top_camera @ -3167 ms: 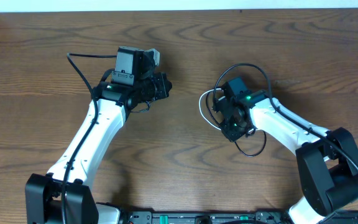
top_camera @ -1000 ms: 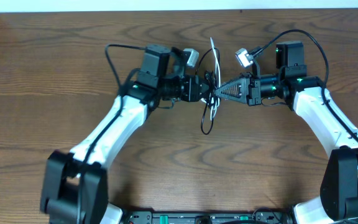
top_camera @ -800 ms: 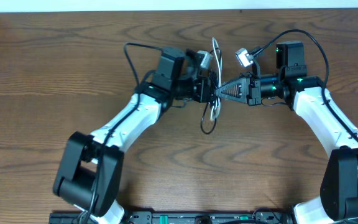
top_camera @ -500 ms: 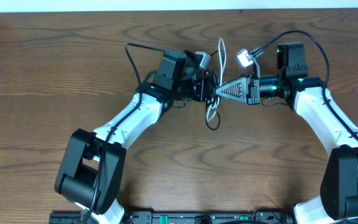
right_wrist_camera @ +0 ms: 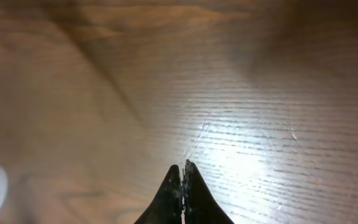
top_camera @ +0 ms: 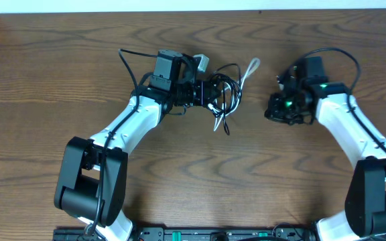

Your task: Untangle cables

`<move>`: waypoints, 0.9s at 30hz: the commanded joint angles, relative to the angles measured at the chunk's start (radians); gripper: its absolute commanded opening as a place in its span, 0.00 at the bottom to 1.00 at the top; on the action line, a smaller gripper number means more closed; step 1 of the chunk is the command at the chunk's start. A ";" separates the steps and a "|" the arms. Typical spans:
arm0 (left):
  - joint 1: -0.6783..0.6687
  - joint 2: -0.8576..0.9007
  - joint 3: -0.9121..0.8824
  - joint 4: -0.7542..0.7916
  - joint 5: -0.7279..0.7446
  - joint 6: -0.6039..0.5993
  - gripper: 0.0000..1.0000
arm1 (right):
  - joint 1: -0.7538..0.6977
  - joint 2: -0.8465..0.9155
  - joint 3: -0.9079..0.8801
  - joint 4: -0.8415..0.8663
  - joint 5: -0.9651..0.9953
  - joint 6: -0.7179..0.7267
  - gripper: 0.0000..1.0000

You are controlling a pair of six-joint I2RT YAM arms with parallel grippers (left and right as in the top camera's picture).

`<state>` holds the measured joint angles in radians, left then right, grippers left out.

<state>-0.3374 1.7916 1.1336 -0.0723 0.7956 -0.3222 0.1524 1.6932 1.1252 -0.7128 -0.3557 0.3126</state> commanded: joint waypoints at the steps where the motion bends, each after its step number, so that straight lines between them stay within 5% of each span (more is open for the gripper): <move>1: 0.001 -0.011 -0.004 -0.004 0.061 -0.011 0.07 | 0.048 -0.007 0.001 0.026 0.072 0.017 0.01; 3: 0.000 -0.011 -0.004 -0.026 -0.005 -0.012 0.07 | 0.055 -0.013 0.009 0.039 -0.030 -0.053 0.05; 5: -0.001 -0.011 -0.004 -0.121 -0.229 -0.012 0.07 | 0.054 -0.037 0.030 0.035 -0.222 -0.172 0.25; 8: -0.008 -0.011 -0.004 -0.233 -0.466 -0.012 0.07 | 0.064 -0.079 0.051 0.024 -0.348 -0.217 0.40; 12: -0.023 -0.011 -0.004 -0.314 -0.609 -0.012 0.07 | 0.102 -0.114 0.053 0.056 -0.345 -0.173 0.41; 27: -0.042 -0.129 -0.004 -0.379 -0.605 -0.012 0.07 | 0.334 0.018 0.051 0.156 0.129 0.215 0.42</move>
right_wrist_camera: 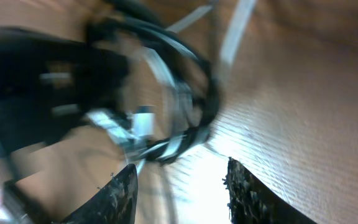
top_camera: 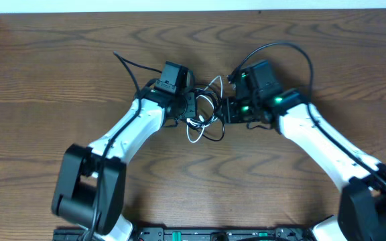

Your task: Untangle cables

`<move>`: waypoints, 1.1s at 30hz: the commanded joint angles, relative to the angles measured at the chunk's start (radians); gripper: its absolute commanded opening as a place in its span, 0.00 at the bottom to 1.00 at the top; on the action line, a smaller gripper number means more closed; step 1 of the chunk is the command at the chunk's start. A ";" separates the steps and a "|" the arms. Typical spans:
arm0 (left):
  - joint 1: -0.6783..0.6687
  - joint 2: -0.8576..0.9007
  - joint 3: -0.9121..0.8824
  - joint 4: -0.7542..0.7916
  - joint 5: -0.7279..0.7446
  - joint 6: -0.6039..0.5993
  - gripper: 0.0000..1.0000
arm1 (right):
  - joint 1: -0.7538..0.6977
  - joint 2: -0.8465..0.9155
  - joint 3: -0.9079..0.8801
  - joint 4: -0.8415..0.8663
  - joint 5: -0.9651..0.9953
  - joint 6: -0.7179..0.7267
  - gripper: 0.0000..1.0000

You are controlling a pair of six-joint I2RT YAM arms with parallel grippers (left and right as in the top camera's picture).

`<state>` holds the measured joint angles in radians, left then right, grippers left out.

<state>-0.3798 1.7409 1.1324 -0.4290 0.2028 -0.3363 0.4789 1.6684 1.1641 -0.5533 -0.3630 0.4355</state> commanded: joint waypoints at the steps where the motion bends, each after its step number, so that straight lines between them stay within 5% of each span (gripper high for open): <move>1: 0.000 -0.095 -0.003 -0.037 -0.011 0.002 0.07 | 0.006 0.056 0.012 0.000 0.147 0.097 0.43; 13: 0.001 -0.148 -0.003 -0.130 0.353 0.097 0.07 | -0.069 0.110 0.012 0.063 0.156 0.111 0.40; 20: 0.003 -0.299 -0.002 -0.116 0.359 0.209 0.07 | -0.259 0.110 0.012 -0.124 0.247 0.098 0.24; 33: 0.003 -0.459 -0.003 -0.074 0.328 0.209 0.07 | -0.422 0.110 0.012 -0.242 0.284 0.011 0.23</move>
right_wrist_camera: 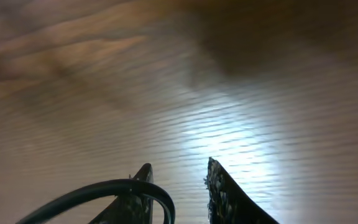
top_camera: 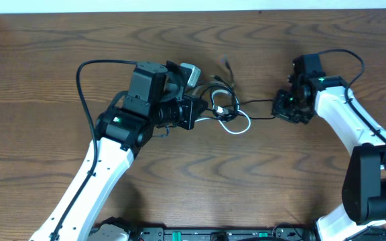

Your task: Untangle cables

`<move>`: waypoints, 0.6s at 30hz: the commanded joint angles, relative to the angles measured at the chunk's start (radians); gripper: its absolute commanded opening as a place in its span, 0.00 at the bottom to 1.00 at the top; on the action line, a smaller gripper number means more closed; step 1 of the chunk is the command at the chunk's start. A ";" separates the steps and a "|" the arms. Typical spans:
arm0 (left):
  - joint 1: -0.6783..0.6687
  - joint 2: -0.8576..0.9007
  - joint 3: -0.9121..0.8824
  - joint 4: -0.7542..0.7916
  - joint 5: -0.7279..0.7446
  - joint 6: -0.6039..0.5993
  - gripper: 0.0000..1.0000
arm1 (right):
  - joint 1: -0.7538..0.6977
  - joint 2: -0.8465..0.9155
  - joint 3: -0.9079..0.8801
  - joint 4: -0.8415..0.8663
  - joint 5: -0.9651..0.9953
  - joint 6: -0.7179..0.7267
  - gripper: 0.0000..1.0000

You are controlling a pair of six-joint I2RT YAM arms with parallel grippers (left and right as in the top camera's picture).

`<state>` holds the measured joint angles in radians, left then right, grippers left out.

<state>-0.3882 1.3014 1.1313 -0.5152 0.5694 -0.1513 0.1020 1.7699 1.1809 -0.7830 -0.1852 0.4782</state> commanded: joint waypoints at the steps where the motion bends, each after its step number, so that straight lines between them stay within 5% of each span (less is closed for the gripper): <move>1: 0.012 -0.018 -0.002 0.011 -0.039 0.024 0.07 | -0.055 0.009 -0.005 -0.025 0.107 -0.043 0.23; 10: 0.012 -0.016 -0.002 0.024 -0.257 0.023 0.08 | -0.131 0.009 -0.005 -0.121 0.307 -0.064 0.23; 14: -0.029 0.049 -0.002 -0.038 -0.188 -0.003 0.08 | -0.150 0.009 -0.005 -0.125 0.193 -0.129 0.23; 18: -0.074 0.158 -0.003 -0.047 -0.187 -0.003 0.09 | -0.126 0.009 -0.005 -0.116 0.040 -0.258 0.38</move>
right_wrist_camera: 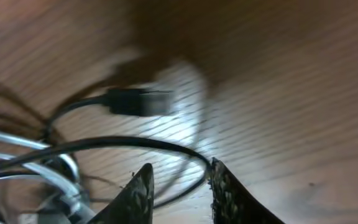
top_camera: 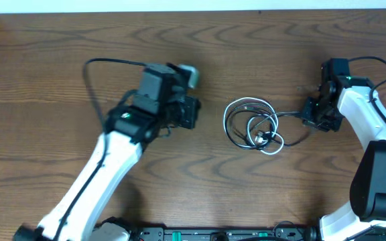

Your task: Untangle cables

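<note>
A loose tangle of black and white cables lies on the table between the arms. One black strand runs right from it to my right gripper. In the right wrist view that gripper is open, low over the wood. A black cable loop crosses just ahead of its fingertips, with a black plug beyond and white cables at the left. My left gripper sits left of the tangle, apart from it; its jaws cannot be made out.
The wooden table fills the view, with its far edge along the top. A small white-grey block shows beside the left wrist. The left arm's own black cable arcs over the table at the back left.
The tangle now lies further right and nearer, no longer against the left gripper. The right gripper has shifted right and now looks at the tangle. The black strand is slack.
First the left gripper was at the tangle and the right gripper was shut, well to the right. Then both grippers met at the tangle, the right one open. Then the right one was back at the right with a black strand stretched to it. Now the tangle lies loose between them.
</note>
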`<move>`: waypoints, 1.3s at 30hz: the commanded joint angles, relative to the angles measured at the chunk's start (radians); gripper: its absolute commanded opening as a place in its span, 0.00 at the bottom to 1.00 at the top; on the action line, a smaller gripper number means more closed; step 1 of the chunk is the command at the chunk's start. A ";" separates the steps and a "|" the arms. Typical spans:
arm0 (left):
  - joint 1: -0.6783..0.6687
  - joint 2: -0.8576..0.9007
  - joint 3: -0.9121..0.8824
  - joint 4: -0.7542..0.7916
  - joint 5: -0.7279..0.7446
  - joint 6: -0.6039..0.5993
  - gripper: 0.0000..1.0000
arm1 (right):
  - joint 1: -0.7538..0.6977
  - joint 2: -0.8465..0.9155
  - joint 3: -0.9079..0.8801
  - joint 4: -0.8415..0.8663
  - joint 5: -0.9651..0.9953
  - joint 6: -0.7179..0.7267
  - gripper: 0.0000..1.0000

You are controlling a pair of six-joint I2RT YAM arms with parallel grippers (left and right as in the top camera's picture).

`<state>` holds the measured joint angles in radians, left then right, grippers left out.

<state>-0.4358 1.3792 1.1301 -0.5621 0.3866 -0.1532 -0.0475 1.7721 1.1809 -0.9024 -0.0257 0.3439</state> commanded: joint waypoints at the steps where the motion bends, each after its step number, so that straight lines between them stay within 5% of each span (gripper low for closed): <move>1: -0.032 0.100 -0.002 0.010 0.003 -0.001 0.11 | 0.033 0.006 -0.005 0.004 -0.185 -0.192 0.48; 5: -0.043 0.130 -0.002 0.073 0.072 -0.001 0.14 | 0.044 0.006 -0.004 0.002 -0.229 -0.220 0.53; 8: -0.076 0.131 -0.002 0.127 0.074 -0.001 0.27 | 0.028 0.006 0.016 0.009 -0.312 -0.214 0.57; 12: -0.142 0.172 -0.002 0.202 0.074 -0.001 0.40 | 0.020 0.006 0.108 -0.027 -0.615 -0.414 0.65; 14: -0.168 0.207 -0.002 0.234 0.073 -0.001 0.43 | 0.020 0.006 0.138 -0.035 -0.599 -0.396 0.73; 17: -0.206 0.293 -0.002 0.333 0.072 0.000 0.57 | 0.005 0.006 0.160 -0.024 -0.478 -0.267 0.73; 23: -0.224 0.462 -0.002 0.513 0.070 -0.001 0.86 | -0.024 0.006 0.160 -0.043 -0.465 -0.263 0.73; 33: -0.301 0.597 -0.001 0.581 0.061 0.026 0.87 | -0.024 0.006 0.160 -0.056 -0.436 -0.263 0.74; 39: -0.307 0.650 -0.001 0.618 -0.026 0.023 0.70 | -0.024 0.006 0.160 -0.063 -0.436 -0.263 0.73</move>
<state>-0.7452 2.0052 1.1297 0.0505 0.4225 -0.1398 -0.0662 1.7760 1.3281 -0.9634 -0.4664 0.0719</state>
